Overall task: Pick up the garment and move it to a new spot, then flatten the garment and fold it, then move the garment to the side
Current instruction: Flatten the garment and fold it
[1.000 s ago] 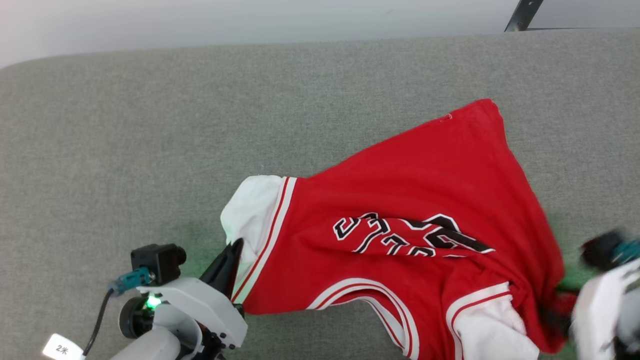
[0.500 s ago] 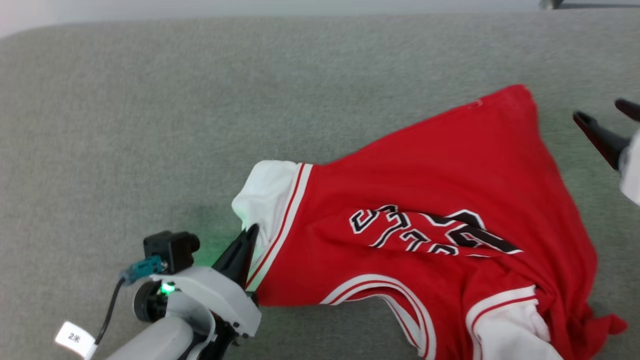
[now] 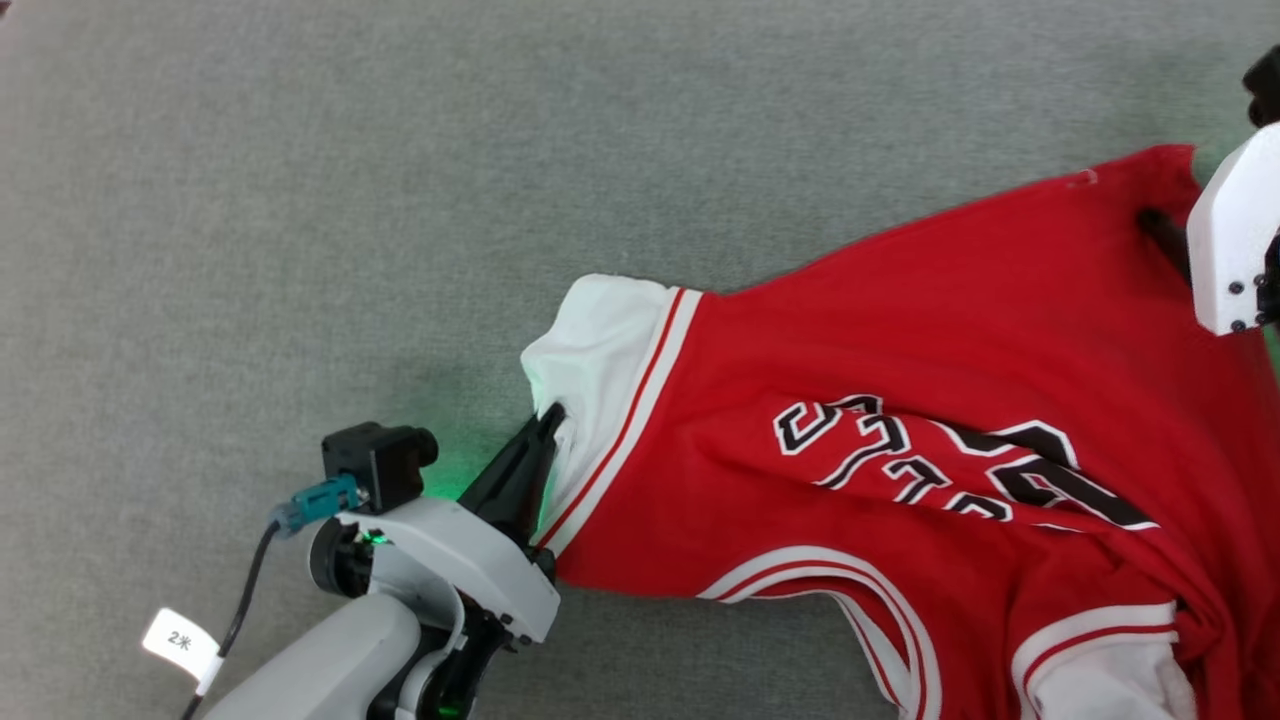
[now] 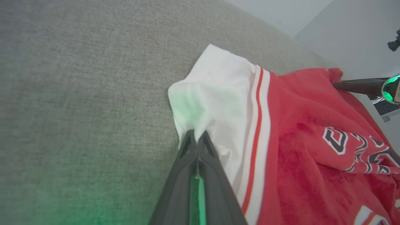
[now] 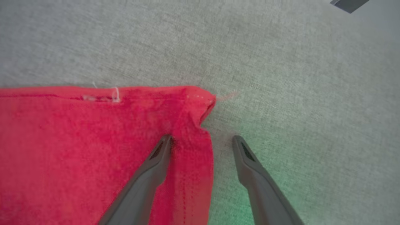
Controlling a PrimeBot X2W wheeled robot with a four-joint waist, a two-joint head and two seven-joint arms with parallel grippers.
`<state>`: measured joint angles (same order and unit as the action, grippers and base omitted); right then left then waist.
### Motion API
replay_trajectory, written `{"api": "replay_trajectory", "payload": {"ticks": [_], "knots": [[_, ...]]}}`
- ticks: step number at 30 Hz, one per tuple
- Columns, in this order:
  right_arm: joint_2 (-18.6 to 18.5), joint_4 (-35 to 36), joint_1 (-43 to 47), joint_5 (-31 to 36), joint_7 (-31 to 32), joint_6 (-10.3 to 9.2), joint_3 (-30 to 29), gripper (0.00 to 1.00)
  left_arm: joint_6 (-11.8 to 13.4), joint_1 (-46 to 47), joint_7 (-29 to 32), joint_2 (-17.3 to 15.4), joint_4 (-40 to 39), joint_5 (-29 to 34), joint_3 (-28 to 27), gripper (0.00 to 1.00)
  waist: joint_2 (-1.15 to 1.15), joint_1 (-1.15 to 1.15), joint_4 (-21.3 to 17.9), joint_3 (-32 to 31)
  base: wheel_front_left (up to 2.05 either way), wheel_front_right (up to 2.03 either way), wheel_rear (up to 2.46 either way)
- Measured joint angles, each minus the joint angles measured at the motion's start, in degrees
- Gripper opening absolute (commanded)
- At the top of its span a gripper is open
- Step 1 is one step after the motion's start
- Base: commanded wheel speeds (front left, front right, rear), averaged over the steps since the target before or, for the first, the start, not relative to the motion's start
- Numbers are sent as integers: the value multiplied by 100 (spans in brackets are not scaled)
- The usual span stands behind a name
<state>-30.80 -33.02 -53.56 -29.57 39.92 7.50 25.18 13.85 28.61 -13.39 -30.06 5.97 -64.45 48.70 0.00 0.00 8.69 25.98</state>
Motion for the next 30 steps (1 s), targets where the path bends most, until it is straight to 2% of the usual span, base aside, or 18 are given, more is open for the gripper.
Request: {"api": "replay_trajectory", "payload": {"ticks": [8,9,10,11,12,24,30], "knots": [[-149,-293,-376,-485,99,-24,610,100,-7,1,-26,-9,-11,0,-42,0,0,0,54,102,0,0,0],[-167,-320,-414,-528,98,-24,666,93,-7,3,-25,-8,-14,0,-42,0,0,0,53,109,0,0,0],[-181,-354,-452,-582,98,-24,731,44,-7,5,-25,-7,-18,1,-42,0,0,0,53,114,0,0,0],[-202,-371,-480,-628,91,-23,797,10,-7,9,-25,-7,-20,1,-41,0,0,0,53,119,0,0,0],[-214,-392,-500,-660,73,-22,828,0,-7,16,-25,-5,-21,2,-41,0,0,0,53,125,0,0,0],[-27,-878,-588,-1111,-653,1,1078,0,-98,48,-25,-23,70,-10,-99,0,0,0,-32,-19,0,0,0],[219,-1333,-537,-1288,-1477,3,757,0,-52,424,34,-121,201,160,-136,0,0,0,-155,-225,0,0,0]]}}
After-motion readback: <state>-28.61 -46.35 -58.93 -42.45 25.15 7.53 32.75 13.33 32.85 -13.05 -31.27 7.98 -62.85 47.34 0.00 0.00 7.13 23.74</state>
